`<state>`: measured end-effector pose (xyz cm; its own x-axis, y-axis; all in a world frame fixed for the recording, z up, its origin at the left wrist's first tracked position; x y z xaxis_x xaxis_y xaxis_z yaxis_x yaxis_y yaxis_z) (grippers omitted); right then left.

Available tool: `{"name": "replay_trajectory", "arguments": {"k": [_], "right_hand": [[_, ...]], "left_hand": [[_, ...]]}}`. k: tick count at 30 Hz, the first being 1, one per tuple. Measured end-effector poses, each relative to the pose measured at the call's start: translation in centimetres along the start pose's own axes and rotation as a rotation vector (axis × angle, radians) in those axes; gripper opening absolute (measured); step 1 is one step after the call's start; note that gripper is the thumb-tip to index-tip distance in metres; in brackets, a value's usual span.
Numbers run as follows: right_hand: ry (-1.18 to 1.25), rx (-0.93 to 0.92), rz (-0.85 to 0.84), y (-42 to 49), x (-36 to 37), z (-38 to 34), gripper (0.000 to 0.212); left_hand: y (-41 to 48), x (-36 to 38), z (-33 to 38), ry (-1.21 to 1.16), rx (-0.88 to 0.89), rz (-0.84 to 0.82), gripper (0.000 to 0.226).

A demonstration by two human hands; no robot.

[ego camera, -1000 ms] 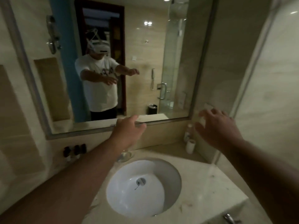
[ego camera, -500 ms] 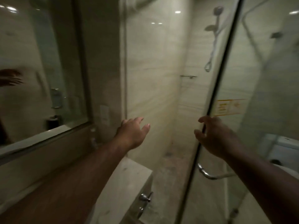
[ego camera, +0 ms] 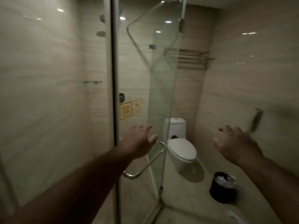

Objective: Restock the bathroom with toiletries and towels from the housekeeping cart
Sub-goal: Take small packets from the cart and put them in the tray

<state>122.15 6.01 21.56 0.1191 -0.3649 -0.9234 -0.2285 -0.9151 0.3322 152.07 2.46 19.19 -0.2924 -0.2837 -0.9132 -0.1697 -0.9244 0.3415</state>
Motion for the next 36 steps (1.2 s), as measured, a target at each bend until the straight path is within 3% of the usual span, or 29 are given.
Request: {"name": "replay_trajectory", "arguments": {"k": [5, 10, 17, 33, 36], "right_hand": [[-0.085, 0.184, 0.082, -0.5, -2.8, 10.6, 0.044], [-0.229, 0.418, 0.1, -1.6, -4.7, 23.1, 0.045], [-0.216, 0.616, 0.19, -1.8, -8.1, 38.7, 0.052], [-0.299, 0.811, 0.083, -4.0, -8.2, 59.1, 0.057], [-0.337, 0.846, 0.134, -2.6, -9.5, 62.0, 0.057]], "left_hand": [[4.8, 3.6, 11.3, 0.042, 0.249, -0.021, 0.059], [7.6, 8.0, 24.2, -0.091, 0.365, -0.102, 0.062], [10.4, 11.5, 42.9, -0.148, 0.573, -0.113, 0.064], [14.0, 24.2, 65.4, -0.196, 0.792, -0.276, 0.07], [16.9, 25.8, 68.8, -0.25, 0.841, -0.279, 0.072]]}}
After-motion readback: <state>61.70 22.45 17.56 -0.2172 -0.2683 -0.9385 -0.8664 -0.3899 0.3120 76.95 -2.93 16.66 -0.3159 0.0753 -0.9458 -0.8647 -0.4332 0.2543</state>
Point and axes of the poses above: each hand's wrist, its own y-axis towards the middle knuckle, its own x-axis out of the palm, z = x × y, the point moved 5 cm from there along y, towards the middle knuckle, and after that the axes turned 3 degrees about y, right-handed, at the moved point
